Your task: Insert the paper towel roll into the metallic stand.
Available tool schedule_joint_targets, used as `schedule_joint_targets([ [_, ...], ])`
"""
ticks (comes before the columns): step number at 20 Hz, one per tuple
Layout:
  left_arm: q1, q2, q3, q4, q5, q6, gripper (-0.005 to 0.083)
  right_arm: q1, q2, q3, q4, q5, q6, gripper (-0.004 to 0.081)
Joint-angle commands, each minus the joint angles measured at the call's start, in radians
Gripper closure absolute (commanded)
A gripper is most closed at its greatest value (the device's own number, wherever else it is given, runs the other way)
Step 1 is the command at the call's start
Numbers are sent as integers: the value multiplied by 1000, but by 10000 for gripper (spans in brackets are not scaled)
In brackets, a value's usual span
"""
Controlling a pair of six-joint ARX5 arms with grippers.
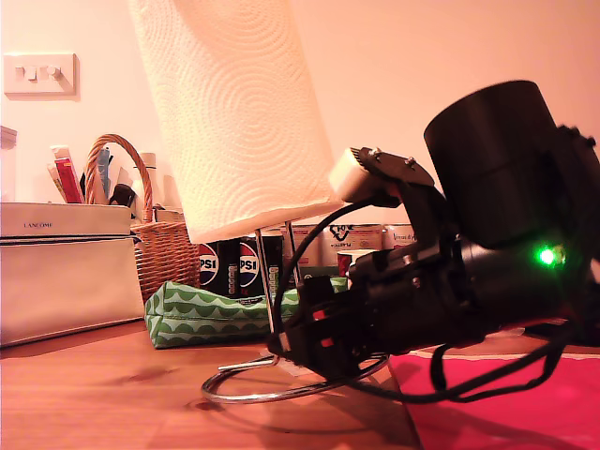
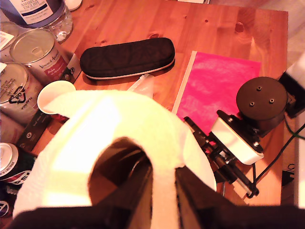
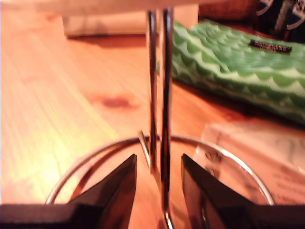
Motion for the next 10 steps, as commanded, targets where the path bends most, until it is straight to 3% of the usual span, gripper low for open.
schedule_joint_targets([
  [1, 4, 5, 0, 22, -8, 13, 798, 3, -36, -10, -43, 1, -20, 507],
  [5, 4, 5, 0, 23, -8, 16, 798, 3, -133, -10, -208, 42, -49, 507],
  [10, 4, 5, 0, 22, -8, 16, 798, 3, -230, -10, -266, 53, -78, 507],
])
